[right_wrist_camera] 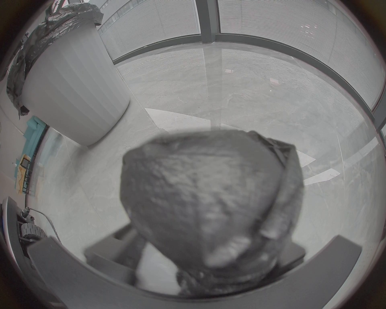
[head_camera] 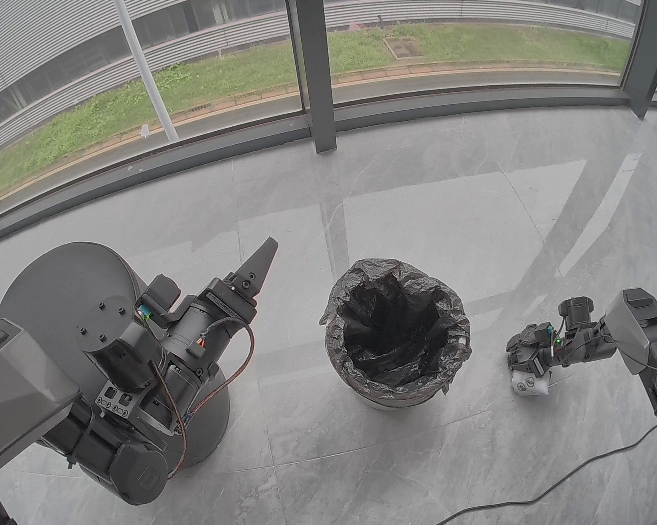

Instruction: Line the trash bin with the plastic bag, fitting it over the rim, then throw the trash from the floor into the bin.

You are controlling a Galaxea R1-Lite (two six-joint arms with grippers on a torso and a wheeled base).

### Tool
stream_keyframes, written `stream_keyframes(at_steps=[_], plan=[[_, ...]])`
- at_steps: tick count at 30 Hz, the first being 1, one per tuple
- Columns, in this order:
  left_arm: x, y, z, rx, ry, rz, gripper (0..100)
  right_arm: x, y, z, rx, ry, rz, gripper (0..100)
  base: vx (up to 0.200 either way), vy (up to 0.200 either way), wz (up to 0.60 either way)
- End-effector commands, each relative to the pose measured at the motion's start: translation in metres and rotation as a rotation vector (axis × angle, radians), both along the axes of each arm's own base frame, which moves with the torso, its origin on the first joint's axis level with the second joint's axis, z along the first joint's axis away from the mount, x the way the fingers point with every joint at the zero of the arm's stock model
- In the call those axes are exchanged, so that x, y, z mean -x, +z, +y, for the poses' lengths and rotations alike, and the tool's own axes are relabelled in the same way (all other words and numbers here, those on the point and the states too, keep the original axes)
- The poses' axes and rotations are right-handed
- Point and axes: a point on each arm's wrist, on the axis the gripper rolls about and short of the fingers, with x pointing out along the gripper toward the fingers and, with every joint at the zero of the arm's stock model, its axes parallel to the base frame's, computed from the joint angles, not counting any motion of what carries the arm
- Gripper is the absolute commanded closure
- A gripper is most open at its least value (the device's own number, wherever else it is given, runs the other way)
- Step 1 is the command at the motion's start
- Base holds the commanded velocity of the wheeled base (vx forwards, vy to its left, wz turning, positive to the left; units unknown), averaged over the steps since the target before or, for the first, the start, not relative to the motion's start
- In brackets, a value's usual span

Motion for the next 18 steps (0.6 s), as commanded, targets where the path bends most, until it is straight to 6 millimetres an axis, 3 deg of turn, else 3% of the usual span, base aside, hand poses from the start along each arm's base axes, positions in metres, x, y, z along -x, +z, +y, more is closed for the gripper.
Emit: stream_keyframes(at_steps=[1, 8, 14, 15, 18], plan=[[0.0, 0.0, 0.0, -0.001, 0.002, 0.0, 0, 0.003, -0.008, -0.001, -0.003, -0.004, 0.009, 100, 0.0, 0.0, 0.0], [0.004, 0.013, 0.008, -0.011, 0.018, -0.048, 0, 0.005, -0.007, -0.018, -0.042, -0.048, -0.001, 100, 0.0, 0.0, 0.0], [0.006, 0.02, 0.015, -0.056, 0.048, -0.095, 0, 0.023, -0.021, -0.016, -0.185, -0.154, 0.273, 100, 0.0, 0.0, 0.0], [0.008, 0.027, 0.016, -0.067, 0.051, -0.126, 0, 0.008, 0.029, -0.022, -0.177, -0.154, 0.181, 100, 0.0, 0.0, 0.0], [0.015, 0.038, 0.019, -0.065, 0.057, -0.163, 0, -0.006, 0.105, -0.025, -0.193, -0.15, 0.062, 100, 0.0, 0.0, 0.0]])
